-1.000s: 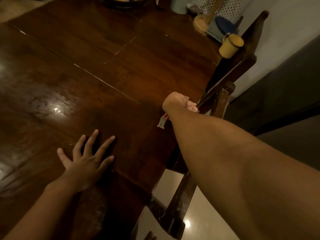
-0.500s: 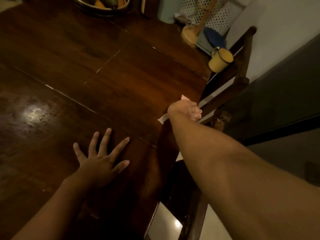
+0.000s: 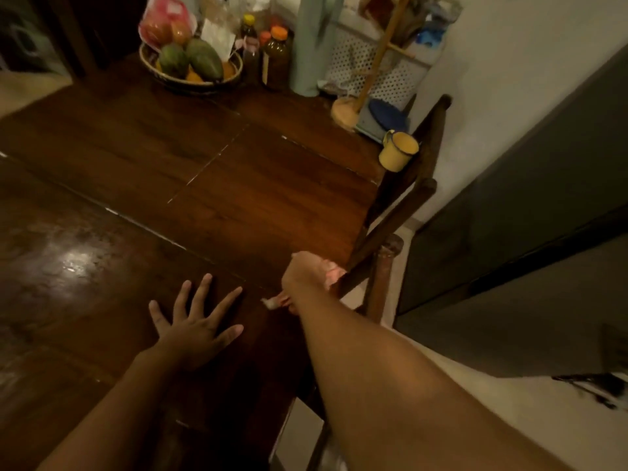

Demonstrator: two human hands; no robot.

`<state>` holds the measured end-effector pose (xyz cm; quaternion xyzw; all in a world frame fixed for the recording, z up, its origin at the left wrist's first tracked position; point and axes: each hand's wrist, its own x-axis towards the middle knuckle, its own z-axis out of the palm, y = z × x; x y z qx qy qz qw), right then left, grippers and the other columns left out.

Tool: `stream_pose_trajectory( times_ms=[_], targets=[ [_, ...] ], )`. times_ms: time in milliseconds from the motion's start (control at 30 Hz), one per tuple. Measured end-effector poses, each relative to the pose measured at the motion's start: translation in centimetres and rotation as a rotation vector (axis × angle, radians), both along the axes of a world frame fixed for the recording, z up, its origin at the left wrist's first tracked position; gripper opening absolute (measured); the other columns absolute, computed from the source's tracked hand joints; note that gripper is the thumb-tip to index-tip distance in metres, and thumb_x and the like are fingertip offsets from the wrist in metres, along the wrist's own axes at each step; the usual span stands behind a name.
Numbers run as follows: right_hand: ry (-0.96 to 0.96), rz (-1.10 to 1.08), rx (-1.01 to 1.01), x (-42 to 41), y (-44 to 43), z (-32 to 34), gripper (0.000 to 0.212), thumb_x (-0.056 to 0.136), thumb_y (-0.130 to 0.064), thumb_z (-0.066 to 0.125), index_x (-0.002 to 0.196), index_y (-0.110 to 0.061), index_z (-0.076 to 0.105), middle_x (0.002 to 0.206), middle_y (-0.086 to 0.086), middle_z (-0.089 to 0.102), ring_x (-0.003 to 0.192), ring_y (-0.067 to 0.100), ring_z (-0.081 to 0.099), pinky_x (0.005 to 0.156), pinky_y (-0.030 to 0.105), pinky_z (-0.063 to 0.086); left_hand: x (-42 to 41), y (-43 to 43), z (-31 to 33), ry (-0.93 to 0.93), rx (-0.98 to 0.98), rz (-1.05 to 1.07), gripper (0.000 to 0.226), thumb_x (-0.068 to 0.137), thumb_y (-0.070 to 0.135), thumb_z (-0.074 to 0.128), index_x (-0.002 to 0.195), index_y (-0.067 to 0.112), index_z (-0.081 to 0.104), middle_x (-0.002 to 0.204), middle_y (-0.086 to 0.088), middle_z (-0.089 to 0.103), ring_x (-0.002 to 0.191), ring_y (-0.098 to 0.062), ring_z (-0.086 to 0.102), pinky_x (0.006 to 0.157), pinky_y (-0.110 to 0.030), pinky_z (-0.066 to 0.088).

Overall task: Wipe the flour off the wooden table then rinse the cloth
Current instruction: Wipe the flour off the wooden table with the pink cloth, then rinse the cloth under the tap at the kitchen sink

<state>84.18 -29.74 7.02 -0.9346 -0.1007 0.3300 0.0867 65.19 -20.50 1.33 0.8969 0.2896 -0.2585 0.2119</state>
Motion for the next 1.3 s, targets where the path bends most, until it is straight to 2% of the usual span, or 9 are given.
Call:
stream_pose_trajectory(
  times_ms=[100,200,333,567,800,967,1067,1167,1300],
  targets=[
    [0.118,0.143,0.067,-3.3,-0.4,2.2,0.036,0.091,-0.017,0.070,0.123,-0.007,0.060,0.125,0.013,0.061,0.115,0.029,0.059,0.090,0.032,0.049,-0.3,-1.9,0.5,0.026,-0.035,0.067,0.067,0.088,0.079,0.023,0.131,0.069,-0.028,0.150,0.008,-0.045,0.145,-0.026,-0.032,0.110,-0.067,-0.015],
    [0.169,0.161,0.271,-4.5,-2.1,5.0,0.026,0.094,-0.018,0.067,0.117,-0.007,0.061,0.117,0.011,0.062,0.101,0.025,0.061,0.073,0.031,0.048,-1.8,-4.5,1.8,0.005,-0.061,0.105,0.076,0.094,0.064,0.043,0.146,0.058,-0.012,0.158,0.009,-0.030,0.149,-0.024,-0.019,0.116,-0.061,-0.005],
    [0.172,0.242,0.575,-4.8,-7.9,11.2,0.036,0.097,-0.009,0.058,0.132,-0.016,0.057,0.121,0.006,0.063,0.102,0.022,0.065,0.077,0.036,0.059,-2.2,-7.6,8.7,-0.317,-0.280,0.334,0.044,0.100,0.025,0.055,0.143,0.031,0.046,0.150,-0.002,0.045,0.134,-0.017,0.042,0.109,-0.038,0.038],
    [-0.117,0.306,1.077,-2.8,-27.2,21.5,0.042,0.098,-0.013,0.055,0.137,-0.029,0.057,0.133,-0.010,0.063,0.118,-0.003,0.055,0.088,0.002,0.039,3.8,-21.4,25.8,-0.850,-0.474,0.370,0.019,0.098,0.038,0.051,0.114,0.041,0.060,0.116,0.011,0.068,0.107,-0.008,0.063,0.086,-0.029,0.049],
    [-0.423,-0.048,1.245,-1.2,-50.6,27.7,0.062,0.075,-0.011,0.084,0.129,-0.029,0.060,0.114,-0.021,0.064,0.106,-0.008,0.062,0.089,0.013,0.051,11.1,-45.1,33.9,-0.990,-0.948,0.099,0.049,0.086,0.051,0.062,0.123,0.020,0.066,0.117,-0.008,0.072,0.112,-0.028,0.066,0.096,-0.049,0.053],
    [-0.651,-0.299,1.112,-0.8,-66.2,28.7,0.061,0.072,-0.029,0.086,0.126,-0.039,0.059,0.115,-0.023,0.063,0.106,-0.008,0.060,0.095,0.027,0.054,15.9,-59.4,35.2,-0.972,-0.934,-0.142,0.029,0.083,0.023,0.076,0.111,0.020,0.072,0.101,-0.002,0.077,0.098,-0.022,0.072,0.086,-0.040,0.059],
    [-0.799,-0.396,0.845,-0.8,-74.5,28.4,0.060,0.066,-0.060,0.077,0.119,-0.059,0.049,0.109,-0.035,0.060,0.111,-0.008,0.056,0.103,0.036,0.038,18.7,-66.6,35.3,-0.925,-0.973,-0.286,0.025,0.084,0.011,0.074,0.106,0.023,0.073,0.098,0.001,0.077,0.096,-0.016,0.073,0.087,-0.037,0.056],
    [-0.828,-0.588,0.752,-1.1,-82.0,27.2,0.060,0.064,-0.075,0.069,0.119,-0.058,0.053,0.113,-0.024,0.062,0.118,0.003,0.050,0.102,0.040,0.029,20.7,-74.1,35.0,-0.864,-1.066,-0.424,0.023,0.089,0.008,0.067,0.106,0.023,0.072,0.098,0.006,0.077,0.093,-0.008,0.072,0.079,-0.022,0.057],
    [-0.728,-0.787,1.158,-1.7,-89.4,26.4,0.036,0.074,-0.035,0.086,0.106,-0.027,0.070,0.099,0.001,0.074,0.095,0.023,0.071,0.087,0.048,0.058,23.3,-82.5,34.1,-0.774,-1.194,-0.525,0.017,0.090,0.011,0.066,0.104,0.018,0.073,0.094,0.002,0.077,0.088,-0.010,0.073,0.070,-0.019,0.056]
  ],
)
